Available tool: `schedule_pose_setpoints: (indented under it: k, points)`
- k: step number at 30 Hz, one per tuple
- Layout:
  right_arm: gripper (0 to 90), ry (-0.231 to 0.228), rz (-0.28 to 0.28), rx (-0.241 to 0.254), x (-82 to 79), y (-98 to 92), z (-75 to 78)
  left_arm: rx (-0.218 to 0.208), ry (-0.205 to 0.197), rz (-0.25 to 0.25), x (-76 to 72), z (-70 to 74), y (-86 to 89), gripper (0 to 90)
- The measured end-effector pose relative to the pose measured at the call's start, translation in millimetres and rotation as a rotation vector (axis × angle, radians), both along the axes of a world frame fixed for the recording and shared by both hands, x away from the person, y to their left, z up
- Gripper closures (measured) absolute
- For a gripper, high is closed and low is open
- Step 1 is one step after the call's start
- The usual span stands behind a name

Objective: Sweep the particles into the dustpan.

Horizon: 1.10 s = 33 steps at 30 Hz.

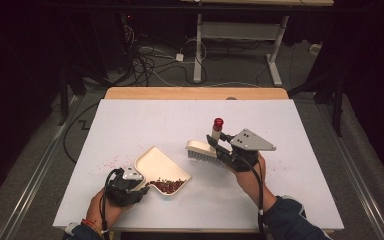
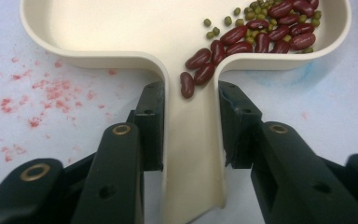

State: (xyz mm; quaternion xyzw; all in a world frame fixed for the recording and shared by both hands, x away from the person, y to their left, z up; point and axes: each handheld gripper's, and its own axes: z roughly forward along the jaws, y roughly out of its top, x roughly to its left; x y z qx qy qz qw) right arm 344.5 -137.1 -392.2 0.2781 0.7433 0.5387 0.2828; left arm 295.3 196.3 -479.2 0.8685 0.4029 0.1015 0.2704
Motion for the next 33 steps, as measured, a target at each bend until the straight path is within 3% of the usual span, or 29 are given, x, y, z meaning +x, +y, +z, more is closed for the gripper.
schedule_pose_setpoints:
  k: [10, 15, 20, 25, 33]
  points:
    - [70.0, 0.021, 0.149, -0.028, -24.1, 36.6, -9.2, 0.001, -0.001, 0.022, 1.8, 0.3, 3.3, 63.3]
    - [70.0, 0.018, 0.185, -0.042, -34.3, 48.8, -10.5, -0.007, -0.003, 0.045, 3.1, -1.1, 2.3, 63.3]
    - [70.0, 0.020, 0.193, -0.039, -40.8, 59.8, -11.0, -0.005, -0.018, 0.094, 4.6, -2.4, -5.8, 63.3]
    - [70.0, 0.016, 0.193, -0.030, -42.2, 65.7, -10.5, -0.005, -0.020, 0.101, 6.1, -2.6, -7.0, 63.3]
    - [70.0, 0.020, 0.162, 0.039, -34.6, 43.9, 7.2, -0.015, -0.027, 0.115, 8.1, -1.5, -2.7, 63.4]
